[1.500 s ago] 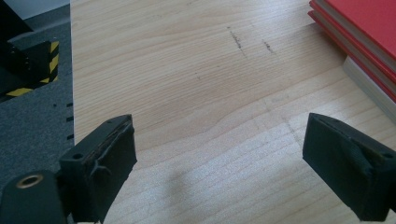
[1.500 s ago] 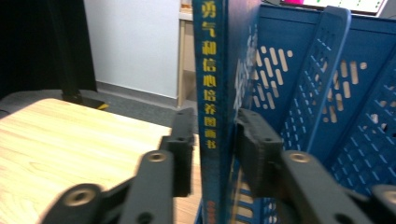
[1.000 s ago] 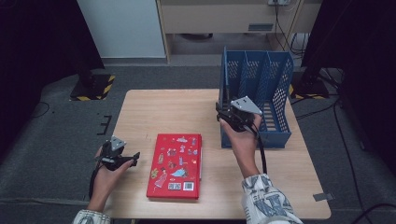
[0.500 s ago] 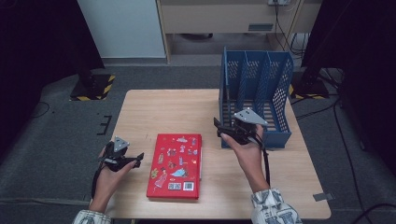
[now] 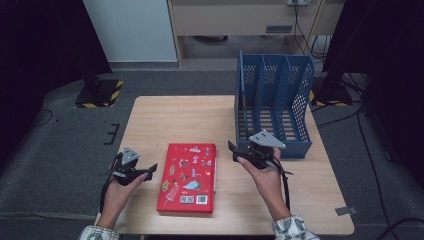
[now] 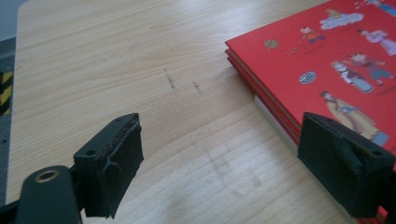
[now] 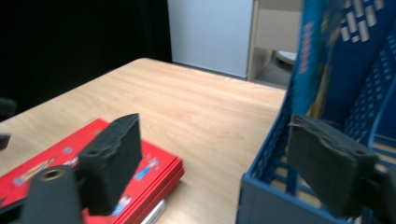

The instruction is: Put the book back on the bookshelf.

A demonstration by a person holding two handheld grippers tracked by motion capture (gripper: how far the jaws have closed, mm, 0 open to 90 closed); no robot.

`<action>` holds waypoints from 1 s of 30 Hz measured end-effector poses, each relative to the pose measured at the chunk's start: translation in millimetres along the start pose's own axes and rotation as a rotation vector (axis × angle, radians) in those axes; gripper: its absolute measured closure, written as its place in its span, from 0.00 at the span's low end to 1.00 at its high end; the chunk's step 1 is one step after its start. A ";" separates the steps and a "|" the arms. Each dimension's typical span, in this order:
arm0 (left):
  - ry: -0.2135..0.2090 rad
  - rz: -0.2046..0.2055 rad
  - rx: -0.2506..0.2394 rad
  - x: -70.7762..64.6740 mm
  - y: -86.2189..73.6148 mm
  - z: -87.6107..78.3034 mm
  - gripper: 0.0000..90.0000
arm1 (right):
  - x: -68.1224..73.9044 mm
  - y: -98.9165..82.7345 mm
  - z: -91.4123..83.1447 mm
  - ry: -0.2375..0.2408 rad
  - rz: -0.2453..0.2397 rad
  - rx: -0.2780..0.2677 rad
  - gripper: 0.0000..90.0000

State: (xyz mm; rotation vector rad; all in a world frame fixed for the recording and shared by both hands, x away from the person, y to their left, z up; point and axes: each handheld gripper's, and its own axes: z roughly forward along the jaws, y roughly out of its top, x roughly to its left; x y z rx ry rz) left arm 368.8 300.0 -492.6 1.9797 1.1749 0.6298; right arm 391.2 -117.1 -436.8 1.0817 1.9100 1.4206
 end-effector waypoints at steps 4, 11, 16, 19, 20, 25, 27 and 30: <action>-0.021 0.006 -0.019 -7.5 2.3 -1.8 0.18 | 6.9 -10.4 0.9 0.058 -0.003 0.037 0.24; -0.042 0.025 -0.026 -17.9 4.1 -2.6 0.23 | 17.0 -25.4 6.1 0.112 -0.007 0.085 0.26; -0.097 0.025 -0.030 -28.7 5.8 0.0 0.29 | 28.7 -42.2 16.9 0.165 -0.009 0.143 0.31; -0.107 0.039 -0.024 -33.3 6.7 1.0 0.30 | 35.1 -47.7 18.1 0.181 -0.014 0.163 0.32; -0.114 0.039 -0.023 -35.3 7.0 2.0 0.30 | 35.1 -47.7 18.1 0.181 -0.014 0.163 0.32; -0.159 0.021 -0.014 -39.5 7.2 7.4 0.27 | 46.2 -54.6 19.2 0.223 -0.017 0.188 0.30; -0.169 0.029 -0.002 -41.4 7.1 9.9 0.24 | 49.3 -56.3 20.0 0.233 -0.020 0.196 0.30; -0.172 0.038 0.014 -43.4 6.7 12.8 0.23 | 51.3 -57.4 20.9 0.249 -0.010 0.202 0.29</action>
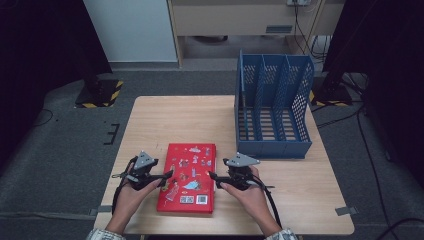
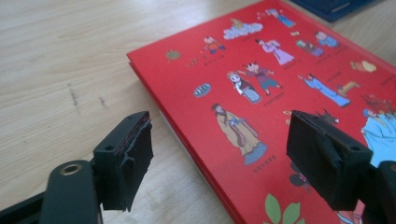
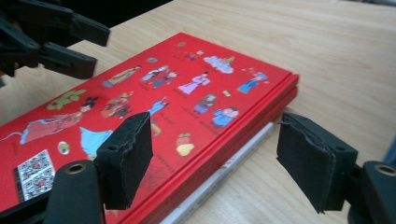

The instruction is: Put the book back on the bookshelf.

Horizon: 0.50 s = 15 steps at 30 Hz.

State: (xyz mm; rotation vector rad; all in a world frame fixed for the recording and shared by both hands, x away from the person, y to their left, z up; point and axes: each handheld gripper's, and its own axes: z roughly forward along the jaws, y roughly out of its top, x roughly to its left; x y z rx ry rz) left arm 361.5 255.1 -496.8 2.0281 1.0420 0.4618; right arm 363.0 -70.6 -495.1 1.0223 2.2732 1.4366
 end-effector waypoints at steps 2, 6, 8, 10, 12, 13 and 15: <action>-0.016 -0.002 0.009 -0.8 -0.1 2.6 0.22 | 1.6 -1.0 2.1 0.013 -0.004 0.010 0.28; -0.032 -0.001 0.027 -2.4 -0.7 7.0 0.21 | 2.6 -3.6 4.0 0.023 0.001 0.026 0.28; -0.036 -0.005 0.027 -2.8 -0.7 8.3 0.21 | 3.7 -4.2 4.8 0.027 -0.005 0.031 0.28; -0.041 -0.008 0.033 -2.4 -1.0 9.6 0.21 | 4.8 -4.4 5.6 0.030 -0.009 0.036 0.27; -0.044 -0.010 0.044 -2.2 -2.0 10.9 0.20 | 5.2 -4.6 5.9 0.033 -0.010 0.037 0.27; -0.052 -0.009 0.051 -2.1 -2.5 12.1 0.19 | 5.9 -4.7 6.7 0.037 -0.008 0.039 0.27; -0.057 -0.011 0.058 -2.9 -2.8 13.5 0.18 | 6.5 -5.1 7.4 0.039 -0.008 0.045 0.26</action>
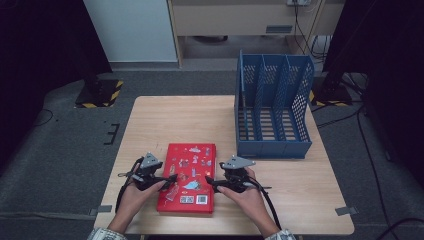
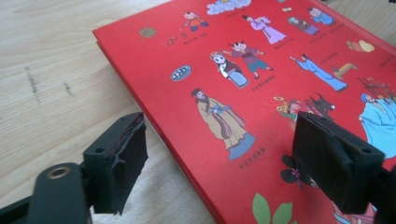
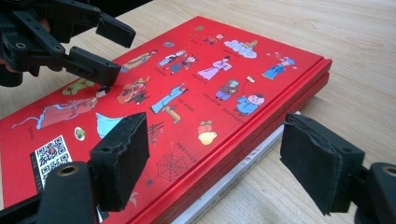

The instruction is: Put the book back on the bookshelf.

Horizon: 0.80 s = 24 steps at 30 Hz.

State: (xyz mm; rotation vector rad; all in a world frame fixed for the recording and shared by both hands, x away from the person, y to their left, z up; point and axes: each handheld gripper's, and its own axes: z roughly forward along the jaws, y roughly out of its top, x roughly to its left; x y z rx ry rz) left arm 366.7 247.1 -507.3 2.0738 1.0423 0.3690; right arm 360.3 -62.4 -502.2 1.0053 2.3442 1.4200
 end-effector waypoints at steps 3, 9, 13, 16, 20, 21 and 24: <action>-0.020 -0.008 0.001 0.2 0.3 1.4 0.18 | 0.1 -1.1 0.7 0.006 0.001 0.005 0.25; -0.045 -0.022 0.004 0.2 0.1 2.6 0.19 | 0.6 -2.4 2.8 0.017 0.003 0.018 0.24; -0.048 -0.022 0.007 0.6 0.7 2.8 0.19 | 1.2 -3.9 4.7 0.025 0.001 0.030 0.24; -0.046 -0.016 0.008 0.1 1.2 2.8 0.19 | 2.0 -4.6 5.7 0.027 0.001 0.034 0.23; -0.040 -0.006 0.007 -1.0 2.2 3.1 0.19 | 3.1 -5.6 7.6 0.029 0.002 0.041 0.23; -0.039 -0.004 0.008 -1.1 2.4 3.2 0.19 | 3.1 -5.9 7.6 0.030 0.003 0.042 0.23; -0.037 -0.001 0.007 -1.4 2.7 3.3 0.19 | 2.4 -6.7 7.8 0.033 0.008 0.046 0.23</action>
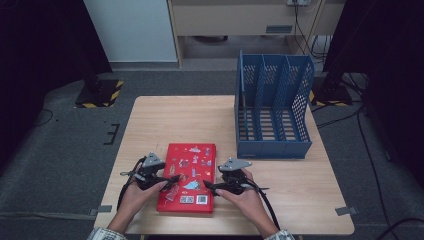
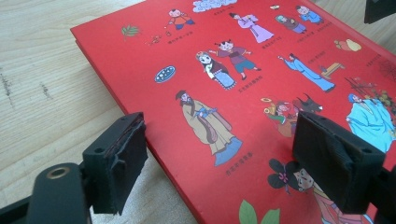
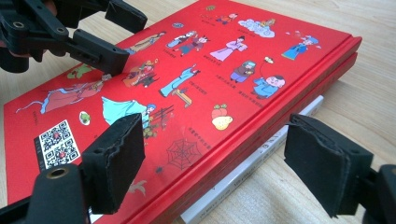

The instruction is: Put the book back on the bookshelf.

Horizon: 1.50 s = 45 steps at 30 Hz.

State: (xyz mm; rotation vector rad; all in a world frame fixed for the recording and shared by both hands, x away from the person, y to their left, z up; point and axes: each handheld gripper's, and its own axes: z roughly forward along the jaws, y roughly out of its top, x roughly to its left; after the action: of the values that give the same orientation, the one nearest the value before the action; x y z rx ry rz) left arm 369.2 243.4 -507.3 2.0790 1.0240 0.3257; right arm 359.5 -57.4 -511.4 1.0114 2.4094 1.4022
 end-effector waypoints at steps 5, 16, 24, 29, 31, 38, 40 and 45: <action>-0.014 0.017 -0.005 -2.3 1.7 2.6 0.20 | -0.9 -1.1 0.4 0.006 0.009 0.002 0.22; -0.011 0.051 -0.007 -8.8 5.0 5.5 0.19 | -1.6 -6.4 5.2 0.015 0.018 0.040 0.18; -0.015 0.068 -0.006 -11.9 6.9 7.6 0.18 | -7.4 -8.4 6.1 0.030 0.056 0.037 0.17; -0.016 0.075 -0.006 -12.8 7.4 8.3 0.18 | -10.4 -9.4 7.1 0.039 0.078 0.034 0.16; -0.018 0.077 -0.006 -13.4 7.7 8.9 0.18 | -11.4 -9.9 7.6 0.047 0.090 0.035 0.15; -0.014 0.081 -0.005 -14.6 7.6 8.9 0.16 | -15.0 -11.3 9.9 0.065 0.116 0.038 0.12; -0.008 0.080 -0.001 -15.6 7.1 9.0 0.13 | -16.1 -11.8 10.0 0.074 0.124 0.040 0.12; -0.022 0.055 -0.002 -14.7 4.5 7.7 0.13 | -19.8 -13.1 12.0 0.099 0.156 0.044 0.12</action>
State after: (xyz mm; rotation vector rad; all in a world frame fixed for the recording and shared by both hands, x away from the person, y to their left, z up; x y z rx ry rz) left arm 366.3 226.4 -507.6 2.1074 0.9550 0.3306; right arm 373.9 -65.7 -532.3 1.1902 2.4887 1.4883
